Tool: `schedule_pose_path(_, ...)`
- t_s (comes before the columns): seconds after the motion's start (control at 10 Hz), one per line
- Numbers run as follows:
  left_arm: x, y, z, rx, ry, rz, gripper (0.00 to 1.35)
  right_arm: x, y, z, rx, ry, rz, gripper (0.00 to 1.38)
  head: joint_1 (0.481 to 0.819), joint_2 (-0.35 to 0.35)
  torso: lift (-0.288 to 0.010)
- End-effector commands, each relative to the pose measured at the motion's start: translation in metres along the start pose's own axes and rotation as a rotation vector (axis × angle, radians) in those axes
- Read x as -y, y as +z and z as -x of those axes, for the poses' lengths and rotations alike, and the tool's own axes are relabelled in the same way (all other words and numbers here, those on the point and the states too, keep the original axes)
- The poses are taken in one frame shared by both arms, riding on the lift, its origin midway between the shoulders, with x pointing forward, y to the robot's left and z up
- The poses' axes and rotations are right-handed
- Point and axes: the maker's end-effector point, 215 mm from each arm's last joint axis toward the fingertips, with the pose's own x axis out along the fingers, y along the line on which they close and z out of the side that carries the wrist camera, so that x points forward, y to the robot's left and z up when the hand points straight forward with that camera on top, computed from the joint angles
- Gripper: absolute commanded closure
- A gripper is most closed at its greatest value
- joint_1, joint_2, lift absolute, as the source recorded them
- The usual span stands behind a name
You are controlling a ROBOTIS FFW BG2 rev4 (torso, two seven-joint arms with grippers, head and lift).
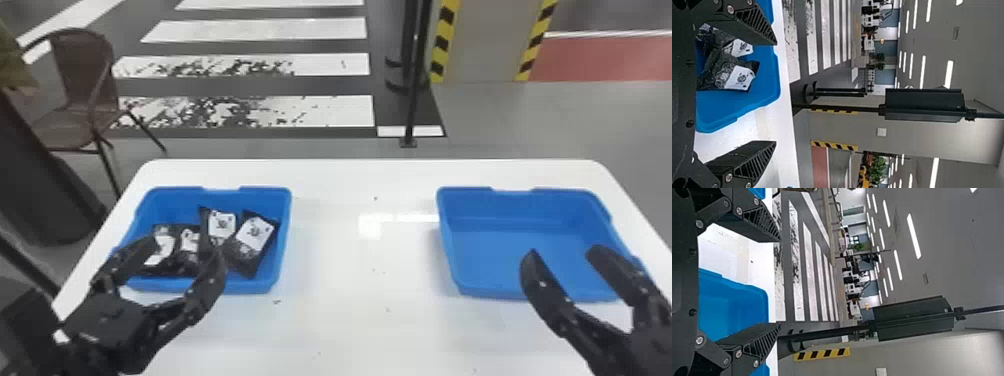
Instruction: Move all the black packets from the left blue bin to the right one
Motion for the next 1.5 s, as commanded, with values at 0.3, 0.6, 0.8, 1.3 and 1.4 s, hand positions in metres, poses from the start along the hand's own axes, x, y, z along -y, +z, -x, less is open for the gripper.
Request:
schedule_pose_path(0.3,-0.001,-0.001,0.001,-0.002,0.002,0.0,0.14,0.0,0.0,0.0,0.0,0.001,-0.001,0.28,0.695,0.06,-0.14)
schedule_pose_path(0.6,-0.005,-0.004,-0.002,-0.018,0.01,-0.006,0.14,0.0,0.0,0.0,0.001,0.001,-0.003,0.28,0.695,0.062,-0.14)
schedule_pose_path(0.8,-0.011,-0.017,-0.015,-0.091,0.023,-0.007,0.14,0.0,0.0,0.0,0.001,0.001,-0.003,0.28,0.695,0.066,-0.14)
schedule_pose_path(1.3,-0.053,-0.04,-0.061,-0.29,0.106,-0.048,0.14,-0.003,0.0,-0.003,0.005,0.007,-0.012,0.28,0.695,0.097,-0.14)
schedule_pose_path(1.4,-0.053,-0.047,-0.074,-0.325,0.1,-0.049,0.14,-0.002,-0.002,-0.003,0.003,0.006,-0.013,0.28,0.695,0.109,-0.14)
